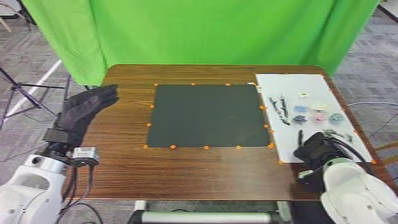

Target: Arrange flowers

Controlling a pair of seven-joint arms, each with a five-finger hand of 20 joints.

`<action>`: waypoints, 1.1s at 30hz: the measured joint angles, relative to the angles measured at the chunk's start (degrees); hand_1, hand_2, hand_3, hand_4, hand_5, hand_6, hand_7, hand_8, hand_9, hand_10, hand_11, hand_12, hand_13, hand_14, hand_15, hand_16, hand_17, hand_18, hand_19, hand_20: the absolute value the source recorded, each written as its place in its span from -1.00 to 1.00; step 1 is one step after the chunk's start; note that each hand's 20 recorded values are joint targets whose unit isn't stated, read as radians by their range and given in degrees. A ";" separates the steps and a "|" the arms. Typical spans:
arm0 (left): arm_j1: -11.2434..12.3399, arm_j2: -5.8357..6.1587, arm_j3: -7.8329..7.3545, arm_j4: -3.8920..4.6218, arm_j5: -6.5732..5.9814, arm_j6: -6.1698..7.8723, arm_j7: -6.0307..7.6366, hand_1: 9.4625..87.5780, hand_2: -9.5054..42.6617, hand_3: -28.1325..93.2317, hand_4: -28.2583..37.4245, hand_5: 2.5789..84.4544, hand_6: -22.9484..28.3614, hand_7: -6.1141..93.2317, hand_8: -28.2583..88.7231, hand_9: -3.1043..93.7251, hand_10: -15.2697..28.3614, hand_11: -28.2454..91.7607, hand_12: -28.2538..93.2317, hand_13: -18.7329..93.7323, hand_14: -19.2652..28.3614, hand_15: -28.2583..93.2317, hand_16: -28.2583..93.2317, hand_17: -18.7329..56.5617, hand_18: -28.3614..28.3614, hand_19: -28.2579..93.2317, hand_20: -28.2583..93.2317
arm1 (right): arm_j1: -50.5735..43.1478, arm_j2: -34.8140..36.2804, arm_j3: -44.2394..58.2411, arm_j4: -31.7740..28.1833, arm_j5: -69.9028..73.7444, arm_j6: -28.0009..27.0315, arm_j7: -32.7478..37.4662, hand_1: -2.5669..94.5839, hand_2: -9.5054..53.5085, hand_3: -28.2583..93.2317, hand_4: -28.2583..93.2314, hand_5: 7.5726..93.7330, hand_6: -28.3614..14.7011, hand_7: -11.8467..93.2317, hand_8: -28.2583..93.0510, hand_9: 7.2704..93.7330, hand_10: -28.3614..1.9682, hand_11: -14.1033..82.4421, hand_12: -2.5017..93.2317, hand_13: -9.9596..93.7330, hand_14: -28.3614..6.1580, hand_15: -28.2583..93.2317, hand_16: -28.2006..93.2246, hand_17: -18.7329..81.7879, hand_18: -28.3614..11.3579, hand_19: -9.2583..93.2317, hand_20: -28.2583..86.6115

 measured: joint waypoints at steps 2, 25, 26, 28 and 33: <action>-0.02 0.01 0.00 0.00 -0.06 -0.04 -0.06 -0.50 -0.78 0.44 -0.61 -0.06 0.13 -0.65 -0.60 -0.17 0.34 -0.29 -0.32 -0.14 0.55 -0.30 -0.51 -0.47 0.42 -0.40 -0.32 | -1.53 0.55 0.73 -0.90 -0.18 1.37 -0.60 0.28 -0.87 0.33 -0.47 0.57 0.08 -0.33 0.03 1.00 0.16 -0.02 -0.32 1.00 0.82 0.49 -0.20 0.68 -0.21 0.91 0.21; -0.82 0.56 -0.04 0.05 -0.47 -0.40 -0.30 -0.49 -0.79 0.44 -0.60 -0.07 0.13 -0.66 -0.59 -0.18 0.34 -0.30 -0.32 -0.14 0.55 -0.31 -0.51 -0.47 0.42 -0.40 -0.32 | -0.48 2.45 0.96 0.92 -6.15 -0.88 -0.95 -0.26 -1.00 0.43 -0.52 0.53 -0.06 -0.31 -0.55 0.94 0.02 -0.06 -0.34 1.00 0.76 0.41 -0.16 0.65 -0.20 0.91 0.18; -0.81 0.56 -0.06 0.04 -0.46 -0.42 -0.30 -0.49 -0.79 0.44 -0.60 -0.07 0.13 -0.66 -0.59 -0.18 0.35 -0.30 -0.32 -0.14 0.55 -0.31 -0.51 -0.47 0.42 -0.40 -0.32 | -0.32 2.45 0.96 0.98 -6.16 -1.06 -0.87 -0.27 -1.00 0.43 -0.52 0.52 -0.06 -0.32 -0.55 0.94 0.02 -0.06 -0.34 1.00 0.76 0.41 -0.16 0.65 -0.20 0.90 0.18; -0.78 0.56 -0.12 0.02 -0.45 -0.45 -0.31 -0.49 -0.79 0.44 -0.60 -0.07 0.13 -0.66 -0.59 -0.18 0.35 -0.30 -0.32 -0.14 0.55 -0.31 -0.51 -0.47 0.42 -0.40 -0.32 | -0.06 2.45 0.95 1.09 -6.18 -1.39 -0.73 -0.30 -1.00 0.42 -0.53 0.52 -0.07 -0.32 -0.55 0.94 0.01 -0.06 -0.34 1.00 0.76 0.40 -0.15 0.65 -0.20 0.90 0.18; -0.77 0.55 -0.18 0.02 -0.43 -0.46 -0.31 -0.49 -0.80 0.44 -0.60 -0.07 0.13 -0.66 -0.59 -0.18 0.35 -0.30 -0.32 -0.14 0.55 -0.31 -0.51 -0.47 0.42 -0.40 -0.32 | 1.49 2.43 -0.15 1.66 -6.32 -1.84 -0.27 -0.30 -1.00 0.41 -0.54 0.52 -0.06 -0.30 -0.54 0.95 -0.01 -0.07 -0.35 1.00 0.75 0.40 -0.15 0.66 -0.21 0.89 0.19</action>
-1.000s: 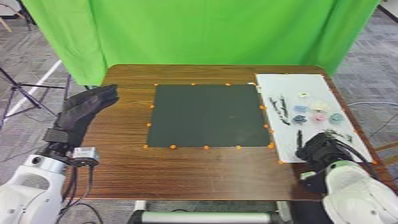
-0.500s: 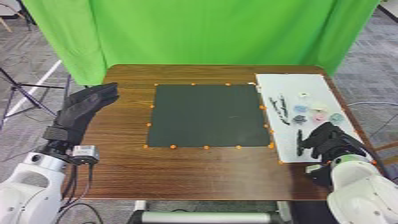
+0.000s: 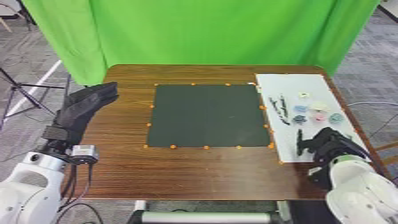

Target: Arrange flowers

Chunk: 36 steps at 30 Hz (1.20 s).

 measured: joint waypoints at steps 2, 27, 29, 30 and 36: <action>-0.01 0.00 0.00 0.00 0.02 -0.02 0.00 -0.49 -0.79 0.43 -0.60 -0.07 0.14 -0.66 -0.59 -0.18 0.35 -0.30 -0.32 -0.14 0.55 -0.31 -0.51 -0.48 0.42 -0.40 -0.32 | 1.15 0.01 -1.24 0.24 -0.39 -0.09 0.27 -0.26 -1.00 0.41 -0.54 0.52 -0.05 -0.29 -0.54 0.95 -0.01 -0.07 -0.35 1.00 0.75 0.40 -0.15 0.66 -0.20 0.89 0.19; -0.06 -0.17 -0.44 -0.04 0.12 -0.66 -0.27 -0.47 -0.80 0.43 -0.59 -0.09 0.14 -0.67 -0.59 -0.20 0.35 -0.30 -0.32 -0.14 0.55 -0.31 -0.51 -0.47 0.42 -0.41 -0.32 | 6.38 -1.54 -5.23 -0.26 0.00 -7.85 3.08 0.86 -1.00 -0.95 0.32 0.42 0.06 -0.31 0.04 0.97 0.14 -0.19 -0.13 1.00 0.81 0.39 -0.16 0.69 -0.09 0.81 0.24; -0.06 -0.23 -0.44 -0.05 0.12 -0.71 -0.33 -0.46 -0.80 0.42 -0.58 -0.09 0.14 -0.67 -0.59 -0.20 0.35 -0.30 -0.32 -0.14 0.55 -0.31 -0.51 -0.47 0.42 -0.41 -0.32 | 6.56 -1.83 -5.19 -0.18 0.51 -7.69 3.30 0.84 -1.00 -0.86 0.28 0.42 0.07 -0.28 0.03 0.98 0.15 -0.19 -0.13 1.00 0.82 0.40 -0.17 0.70 -0.08 0.80 0.26; -0.06 -0.26 -0.44 -0.06 0.12 -0.76 -0.38 -0.47 -0.80 0.43 -0.58 -0.09 0.14 -0.67 -0.59 -0.20 0.35 -0.30 -0.32 -0.14 0.54 -0.31 -0.51 -0.47 0.42 -0.41 -0.32 | 6.63 -1.97 -5.16 -0.13 0.74 -7.55 3.37 0.74 -1.00 -0.61 0.13 0.43 0.08 -0.27 0.03 0.98 0.14 -0.18 -0.15 1.00 0.82 0.41 -0.18 0.71 -0.08 0.80 0.26; -0.03 -0.45 -0.53 -0.13 0.10 -1.05 -0.61 -0.46 -0.80 0.42 -0.58 -0.10 0.13 -0.67 -0.60 -0.21 0.35 -0.31 -0.32 -0.15 0.54 -0.31 -0.50 -0.47 0.41 -0.41 -0.32 | 6.88 -2.78 -4.60 0.43 4.53 -4.88 3.70 0.42 -1.00 0.19 -0.41 0.52 0.04 -0.32 0.00 0.99 0.08 -0.13 -0.31 1.00 0.80 0.42 -0.20 0.74 -0.07 0.77 0.27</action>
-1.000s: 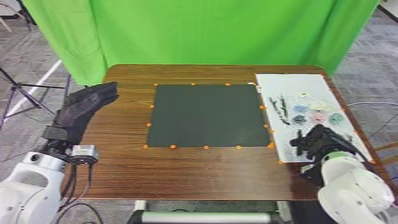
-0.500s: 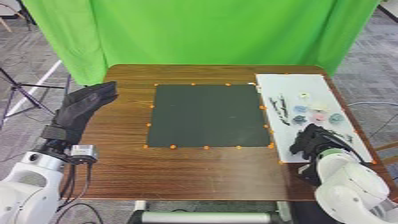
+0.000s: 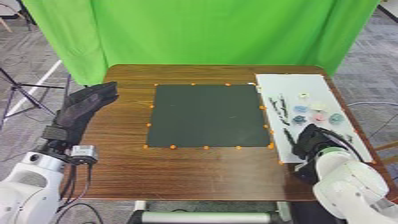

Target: Arrange flowers

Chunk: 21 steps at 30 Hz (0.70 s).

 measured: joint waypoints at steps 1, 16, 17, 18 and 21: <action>0.00 -0.02 -0.01 -0.02 0.00 -0.06 -0.06 -0.46 -0.80 0.42 -0.58 -0.10 0.13 -0.67 -0.59 -0.21 0.35 -0.31 -0.32 -0.15 0.54 -0.31 -0.50 -0.47 0.41 -0.41 -0.32 | 0.12 -0.10 0.30 0.08 1.08 0.06 0.00 0.41 -1.00 0.20 -0.40 0.52 0.04 -0.33 0.00 0.99 0.08 -0.12 -0.32 1.00 0.80 0.41 -0.20 0.74 -0.07 0.77 0.27; -0.01 -0.27 -0.16 -0.07 -0.04 -0.72 -0.51 -0.45 -0.80 0.42 -0.57 -0.12 0.14 -0.67 -0.59 -0.22 0.35 -0.31 -0.32 -0.16 0.54 -0.32 -0.50 -0.48 0.41 -0.42 -0.33 | -0.78 0.36 -0.52 0.73 1.60 4.24 -2.90 0.44 -1.00 0.20 -0.34 0.41 0.00 -0.08 -0.09 0.95 0.07 -0.05 -0.22 1.00 0.82 0.45 -0.16 0.72 -0.07 0.77 0.40; 0.00 -0.29 -0.19 -0.08 -0.04 -0.73 -0.54 -0.45 -0.80 0.42 -0.57 -0.12 0.14 -0.67 -0.59 -0.22 0.35 -0.31 -0.32 -0.16 0.54 -0.32 -0.50 -0.48 0.41 -0.42 -0.33 | -0.84 0.61 -1.29 0.76 0.29 5.13 -3.17 0.44 -1.00 0.21 -0.34 0.41 0.00 -0.08 -0.09 0.95 0.07 -0.05 -0.22 1.00 0.83 0.45 -0.16 0.72 -0.08 0.78 0.40; 0.01 -0.31 -0.22 -0.10 -0.04 -0.74 -0.56 -0.45 -0.80 0.42 -0.57 -0.12 0.14 -0.67 -0.59 -0.22 0.36 -0.31 -0.32 -0.16 0.54 -0.32 -0.50 -0.48 0.41 -0.42 -0.33 | -0.94 0.87 -2.05 0.77 -1.23 5.91 -3.42 0.43 -1.00 0.21 -0.33 0.41 0.00 -0.07 -0.09 0.95 0.07 -0.04 -0.22 1.00 0.82 0.46 -0.17 0.72 -0.07 0.78 0.40; 0.05 -0.32 -0.36 -0.12 -0.04 -0.74 -0.62 -0.45 -0.80 0.42 -0.57 -0.12 0.14 -0.67 -0.59 -0.22 0.36 -0.31 -0.32 -0.16 0.54 -0.32 -0.50 -0.48 0.41 -0.42 -0.33 | -1.67 1.61 -3.48 0.65 -5.48 7.08 -4.18 0.42 -1.00 0.23 -0.33 0.41 0.00 -0.04 -0.10 0.95 0.09 -0.02 -0.21 1.00 0.83 0.47 -0.17 0.72 -0.08 0.80 0.40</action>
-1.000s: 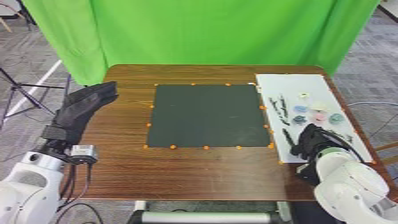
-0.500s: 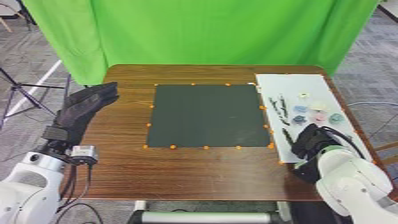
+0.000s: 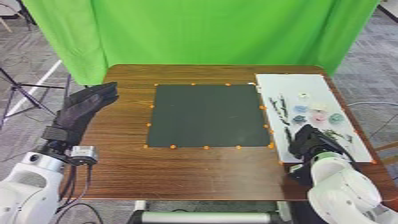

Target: Arrange flowers

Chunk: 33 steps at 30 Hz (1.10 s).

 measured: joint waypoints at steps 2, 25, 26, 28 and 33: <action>0.00 0.00 -0.10 0.00 -0.02 0.00 -0.05 -0.45 -0.80 0.42 -0.57 -0.12 0.14 -0.67 -0.59 -0.22 0.36 -0.31 -0.32 -0.16 0.54 -0.32 -0.50 -0.48 0.41 -0.42 -0.33 | -0.68 0.38 -0.17 -0.26 -1.46 0.37 -0.55 0.41 -1.00 0.24 -0.33 0.41 0.00 -0.03 -0.11 0.95 0.10 -0.01 -0.20 1.00 0.85 0.49 -0.17 0.73 -0.08 0.82 0.40; -3.12 8.71 3.24 7.97 -7.23 7.64 0.95 -0.57 -0.60 0.44 -0.71 -0.06 0.15 -0.65 -0.60 -0.21 0.36 -0.30 -0.33 -0.18 0.52 -0.34 -0.51 -0.47 0.39 -0.42 -0.32 | 3.76 3.08 -1.58 -4.36 11.07 7.49 -3.63 0.38 -1.00 0.27 -0.32 0.41 -0.01 0.01 -0.12 0.96 0.13 0.04 -0.24 1.00 0.88 0.53 -0.19 0.75 -0.08 0.87 0.35; -3.65 9.80 3.46 9.29 -7.47 9.38 1.03 -0.58 -0.57 0.44 -0.74 -0.05 0.15 -0.65 -0.60 -0.21 0.36 -0.30 -0.33 -0.18 0.52 -0.34 -0.51 -0.47 0.39 -0.42 -0.32 | 5.55 3.08 -3.46 -4.01 11.30 7.64 -3.79 0.38 -1.00 0.27 -0.32 0.41 0.00 0.01 -0.12 0.96 0.13 0.04 -0.25 1.00 0.88 0.53 -0.19 0.75 -0.08 0.87 0.35; -4.75 11.44 3.51 11.67 -7.49 12.05 1.04 -0.60 -0.55 0.45 -0.77 -0.05 0.15 -0.64 -0.60 -0.20 0.36 -0.30 -0.33 -0.18 0.52 -0.34 -0.51 -0.47 0.39 -0.42 -0.32 | 9.28 3.03 -7.28 -3.29 11.31 7.82 -4.01 0.38 -1.00 0.27 -0.31 0.41 0.00 0.01 -0.13 0.96 0.13 0.05 -0.27 1.00 0.88 0.53 -0.20 0.75 -0.08 0.87 0.34; -7.76 13.59 3.50 15.75 -7.61 13.38 0.45 -0.61 -0.54 0.46 -0.79 -0.05 0.15 -0.64 -0.60 -0.20 0.36 -0.30 -0.33 -0.18 0.51 -0.34 -0.51 -0.47 0.39 -0.42 -0.32 | 18.84 1.37 -15.74 -0.92 11.34 7.84 -4.68 0.38 -1.00 0.27 -0.30 0.41 0.00 0.01 -0.12 0.97 0.13 0.06 -0.28 1.00 0.89 0.54 -0.20 0.75 -0.07 0.88 0.33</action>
